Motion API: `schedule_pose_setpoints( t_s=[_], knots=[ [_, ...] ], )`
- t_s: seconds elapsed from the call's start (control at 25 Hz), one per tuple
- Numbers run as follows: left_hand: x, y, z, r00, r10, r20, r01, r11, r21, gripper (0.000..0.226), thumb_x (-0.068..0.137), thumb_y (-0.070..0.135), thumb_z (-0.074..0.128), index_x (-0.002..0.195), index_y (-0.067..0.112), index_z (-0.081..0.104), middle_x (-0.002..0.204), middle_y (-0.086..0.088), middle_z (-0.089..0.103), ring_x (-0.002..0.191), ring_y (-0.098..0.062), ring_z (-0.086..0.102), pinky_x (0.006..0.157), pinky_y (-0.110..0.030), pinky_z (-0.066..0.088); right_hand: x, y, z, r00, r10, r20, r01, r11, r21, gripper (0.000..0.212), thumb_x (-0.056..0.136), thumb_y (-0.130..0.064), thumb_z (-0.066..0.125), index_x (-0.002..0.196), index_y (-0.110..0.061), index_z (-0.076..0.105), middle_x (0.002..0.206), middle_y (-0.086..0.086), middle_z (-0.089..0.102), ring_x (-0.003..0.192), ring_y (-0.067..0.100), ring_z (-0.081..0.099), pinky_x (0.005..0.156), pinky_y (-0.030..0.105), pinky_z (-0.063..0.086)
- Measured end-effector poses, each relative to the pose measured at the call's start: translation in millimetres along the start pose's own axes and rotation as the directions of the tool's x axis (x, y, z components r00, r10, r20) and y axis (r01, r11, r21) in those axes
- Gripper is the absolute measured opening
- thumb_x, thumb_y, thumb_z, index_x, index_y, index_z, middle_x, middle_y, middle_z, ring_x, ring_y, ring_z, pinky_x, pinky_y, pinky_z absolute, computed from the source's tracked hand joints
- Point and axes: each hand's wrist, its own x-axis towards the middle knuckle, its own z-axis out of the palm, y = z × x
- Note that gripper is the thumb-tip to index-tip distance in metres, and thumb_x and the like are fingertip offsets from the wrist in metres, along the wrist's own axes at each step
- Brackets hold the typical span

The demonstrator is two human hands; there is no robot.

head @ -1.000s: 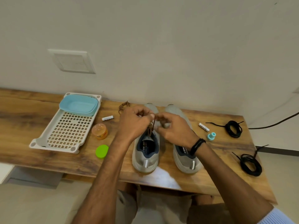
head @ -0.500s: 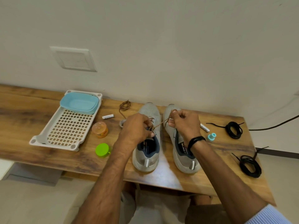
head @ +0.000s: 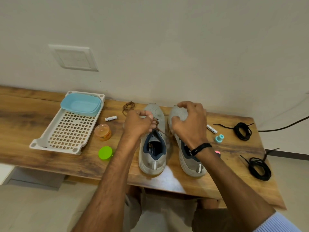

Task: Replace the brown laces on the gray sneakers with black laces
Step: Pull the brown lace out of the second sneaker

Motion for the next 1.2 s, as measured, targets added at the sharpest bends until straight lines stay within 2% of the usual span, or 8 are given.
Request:
schedule_pose_setpoints(
  t_s=[0.2, 0.48, 0.6, 0.72, 0.88, 1.0, 1.08, 1.2],
  knots=[
    [-4, 13, 3, 0.997, -0.077, 0.012, 0.077, 0.962, -0.263, 0.018, 0.096, 0.003, 0.059, 0.114, 0.007, 0.058, 0.072, -0.009, 0.063, 0.058, -0.013, 0.058, 0.057, -0.025, 0.052, -8, 0, 18, 0.9, -0.147, 0.41, 0.177, 0.984, -0.034, 0.016, 0.089, -0.036, 0.066, 0.094, -0.024, 0.073, 0.091, -0.008, 0.059, 0.088, 0.012, 0.057, 0.075, 0.028, 0.045],
    [-6, 31, -15, 0.992, -0.126, 0.01, 0.102, 0.755, -0.648, 0.015, 0.095, 0.01, 0.049, 0.1, 0.016, 0.062, 0.072, 0.004, 0.052, 0.042, -0.004, 0.034, 0.036, -0.017, 0.022, -6, 3, 21, 0.849, -0.127, 0.513, 0.154, 0.988, -0.011, 0.015, 0.094, -0.034, 0.061, 0.097, -0.022, 0.069, 0.092, -0.009, 0.068, 0.084, 0.009, 0.061, 0.073, 0.026, 0.047],
    [-3, 19, -18, 0.996, 0.071, -0.059, -0.077, 0.991, -0.106, 0.015, 0.094, 0.011, 0.055, 0.099, 0.018, 0.068, 0.083, 0.003, 0.064, 0.06, -0.011, 0.053, 0.052, -0.025, 0.043, -4, -2, 19, 0.895, -0.036, 0.444, -0.034, 0.989, 0.147, 0.021, 0.096, -0.036, 0.057, 0.089, -0.021, 0.069, 0.077, -0.011, 0.066, 0.07, 0.007, 0.059, 0.066, 0.025, 0.047],
    [-2, 1, -12, 0.986, 0.106, 0.13, -0.163, 0.793, 0.587, 0.006, 0.087, 0.019, 0.07, 0.09, 0.024, 0.072, 0.094, 0.004, 0.07, 0.092, -0.016, 0.064, 0.086, -0.032, 0.051, 3, -7, 15, 0.933, 0.239, 0.269, -0.345, 0.803, 0.486, 0.021, 0.1, -0.035, 0.05, 0.09, -0.021, 0.062, 0.072, -0.006, 0.068, 0.064, 0.01, 0.065, 0.065, 0.03, 0.05],
    [-4, -2, -4, 0.983, 0.098, 0.155, -0.175, 0.753, 0.634, 0.016, 0.074, 0.027, 0.086, 0.084, 0.024, 0.074, 0.079, 0.01, 0.067, 0.083, -0.011, 0.066, 0.069, -0.021, 0.044, 10, -4, 5, 0.906, 0.414, -0.089, -0.319, 0.805, 0.5, 0.018, 0.1, -0.033, 0.049, 0.102, -0.018, 0.058, 0.083, -0.002, 0.069, 0.073, 0.013, 0.068, 0.075, 0.037, 0.056],
    [-8, 0, -1, 0.98, 0.165, 0.108, -0.195, 0.728, 0.657, 0.014, 0.073, 0.028, 0.086, 0.085, 0.025, 0.079, 0.085, 0.007, 0.072, 0.077, -0.008, 0.062, 0.058, -0.019, 0.039, 5, 5, 5, 0.964, 0.176, -0.198, -0.174, 0.984, 0.025, 0.039, 0.09, -0.025, 0.061, 0.127, -0.017, 0.051, 0.117, 0.007, 0.055, 0.109, 0.019, 0.053, 0.092, 0.033, 0.047],
    [-9, 0, -1, 0.978, 0.183, 0.101, -0.204, 0.735, 0.647, 0.013, 0.074, 0.026, 0.086, 0.086, 0.024, 0.08, 0.089, 0.005, 0.074, 0.078, -0.008, 0.063, 0.062, -0.02, 0.042, 1, 5, 10, 0.995, -0.015, -0.095, -0.003, 0.983, -0.185, 0.037, 0.088, -0.025, 0.064, 0.124, -0.02, 0.057, 0.119, 0.007, 0.051, 0.111, 0.021, 0.049, 0.092, 0.032, 0.042],
    [-7, -1, -5, 0.973, 0.196, 0.122, -0.229, 0.763, 0.605, 0.009, 0.077, 0.023, 0.084, 0.085, 0.02, 0.081, 0.086, 0.003, 0.075, 0.08, -0.009, 0.066, 0.067, -0.022, 0.048, -6, 0, 15, 0.961, -0.075, 0.266, 0.11, 0.987, -0.118, 0.009, 0.09, -0.023, 0.062, 0.094, -0.021, 0.07, 0.094, -0.005, 0.067, 0.086, 0.011, 0.061, 0.078, 0.027, 0.05]
  ],
)
